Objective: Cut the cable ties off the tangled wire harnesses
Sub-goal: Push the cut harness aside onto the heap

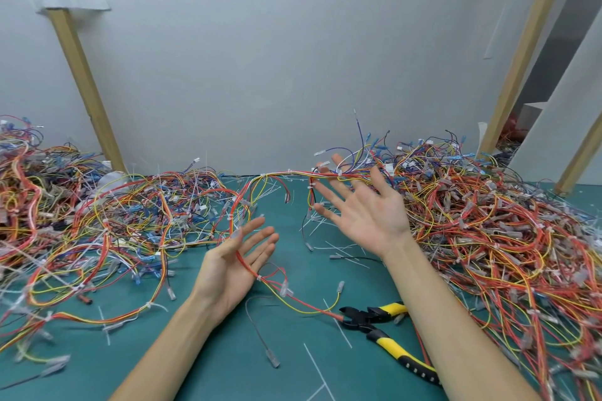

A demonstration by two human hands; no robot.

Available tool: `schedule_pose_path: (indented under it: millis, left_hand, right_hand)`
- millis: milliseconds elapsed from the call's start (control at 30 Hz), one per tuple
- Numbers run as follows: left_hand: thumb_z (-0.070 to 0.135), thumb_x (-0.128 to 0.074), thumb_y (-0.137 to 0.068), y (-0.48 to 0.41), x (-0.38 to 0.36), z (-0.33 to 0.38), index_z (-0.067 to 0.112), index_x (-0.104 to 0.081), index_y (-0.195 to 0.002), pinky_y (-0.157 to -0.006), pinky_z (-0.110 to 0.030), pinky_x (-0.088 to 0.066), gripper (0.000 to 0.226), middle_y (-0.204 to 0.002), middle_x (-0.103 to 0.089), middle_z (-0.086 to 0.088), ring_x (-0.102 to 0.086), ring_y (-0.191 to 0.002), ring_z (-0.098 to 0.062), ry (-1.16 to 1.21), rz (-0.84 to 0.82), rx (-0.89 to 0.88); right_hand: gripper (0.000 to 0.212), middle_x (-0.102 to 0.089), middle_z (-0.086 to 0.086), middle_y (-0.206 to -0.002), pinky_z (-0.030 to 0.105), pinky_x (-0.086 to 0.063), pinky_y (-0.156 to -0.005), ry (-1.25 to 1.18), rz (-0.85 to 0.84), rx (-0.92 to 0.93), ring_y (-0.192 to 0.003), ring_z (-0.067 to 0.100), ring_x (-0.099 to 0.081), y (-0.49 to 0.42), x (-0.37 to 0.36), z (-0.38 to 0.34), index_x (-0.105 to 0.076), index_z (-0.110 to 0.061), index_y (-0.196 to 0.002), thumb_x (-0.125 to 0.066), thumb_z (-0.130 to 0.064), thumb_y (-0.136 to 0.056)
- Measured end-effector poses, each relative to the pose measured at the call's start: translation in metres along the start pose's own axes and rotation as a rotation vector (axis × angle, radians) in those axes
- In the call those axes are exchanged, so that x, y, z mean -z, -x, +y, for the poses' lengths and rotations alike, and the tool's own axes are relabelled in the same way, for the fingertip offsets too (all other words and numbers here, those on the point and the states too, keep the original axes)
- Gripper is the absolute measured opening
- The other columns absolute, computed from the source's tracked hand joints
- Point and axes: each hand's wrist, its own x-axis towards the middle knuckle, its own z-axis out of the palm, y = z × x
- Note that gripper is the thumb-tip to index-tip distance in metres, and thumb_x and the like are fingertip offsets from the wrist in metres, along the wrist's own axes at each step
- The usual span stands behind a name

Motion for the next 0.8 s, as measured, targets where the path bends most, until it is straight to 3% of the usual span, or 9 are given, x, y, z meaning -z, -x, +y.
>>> schedule_pose_path:
  millis: [300,433,500,600,667,800]
  left_hand:
    - [0.019,-0.052,-0.083,0.004,-0.004,0.002,0.004,-0.077,-0.095,-0.085,-0.031,-0.058,0.032,-0.103,-0.071,-0.018,-0.072,-0.095,-0.026,-0.003,0.022,-0.031]
    - [0.010,-0.054,-0.087,0.004,-0.011,-0.003,0.006,-0.068,-0.099,-0.077,-0.021,-0.059,0.019,-0.087,-0.072,-0.008,-0.071,-0.082,-0.017,-0.007,0.135,-0.187]
    - [0.000,-0.053,-0.091,0.003,-0.020,-0.005,0.009,-0.062,-0.098,-0.073,-0.017,-0.057,0.014,-0.081,-0.070,-0.003,-0.069,-0.077,-0.014,-0.072,0.189,-0.290]
    - [-0.010,-0.054,-0.087,0.004,-0.040,-0.012,0.007,-0.060,-0.104,-0.074,-0.019,-0.054,0.025,-0.086,-0.069,-0.008,-0.068,-0.075,-0.013,-0.252,0.177,-0.365]
    - [-0.015,-0.053,-0.086,0.007,-0.056,-0.019,0.008,-0.059,-0.113,-0.080,-0.020,-0.051,0.036,-0.092,-0.071,-0.009,-0.069,-0.083,-0.015,-0.498,0.142,-0.391]
    - [-0.015,-0.047,-0.089,0.011,-0.102,-0.039,0.018,-0.054,-0.125,-0.091,-0.019,-0.050,0.049,-0.111,-0.069,-0.001,-0.065,-0.101,-0.013,-0.935,-0.051,-0.451]
  right_hand:
    - [0.059,-0.050,0.007,-0.147,0.050,-0.041,-0.102,-0.061,0.016,0.025,-0.138,0.029,-0.044,0.001,0.000,-0.001,-0.041,-0.024,-0.148,-0.024,-0.056,-0.102]
    - [0.055,-0.056,0.015,-0.139,0.052,-0.045,-0.099,-0.104,0.081,0.041,-0.128,0.036,-0.053,-0.005,-0.006,-0.007,-0.056,-0.011,-0.123,-0.025,-0.051,-0.104]
    - [0.048,-0.055,0.022,-0.136,0.055,-0.046,-0.097,-0.140,0.171,0.047,-0.121,0.043,-0.055,-0.009,-0.012,-0.016,-0.054,-0.004,-0.115,-0.027,-0.043,-0.106]
    - [0.033,-0.047,0.033,-0.140,0.055,-0.043,-0.101,-0.115,0.282,0.070,-0.123,0.050,-0.050,-0.015,-0.024,-0.047,-0.045,0.002,-0.128,-0.032,-0.021,-0.107]
    - [0.031,-0.043,0.038,-0.139,0.051,-0.039,-0.108,-0.060,0.330,0.085,-0.128,0.048,-0.047,-0.018,-0.033,-0.075,-0.037,0.005,-0.134,-0.033,-0.007,-0.105]
    - [0.015,-0.048,0.031,-0.131,0.036,-0.037,-0.111,0.144,0.426,0.187,-0.127,0.042,-0.049,-0.026,-0.058,-0.141,-0.047,0.012,-0.105,-0.032,0.009,-0.101]
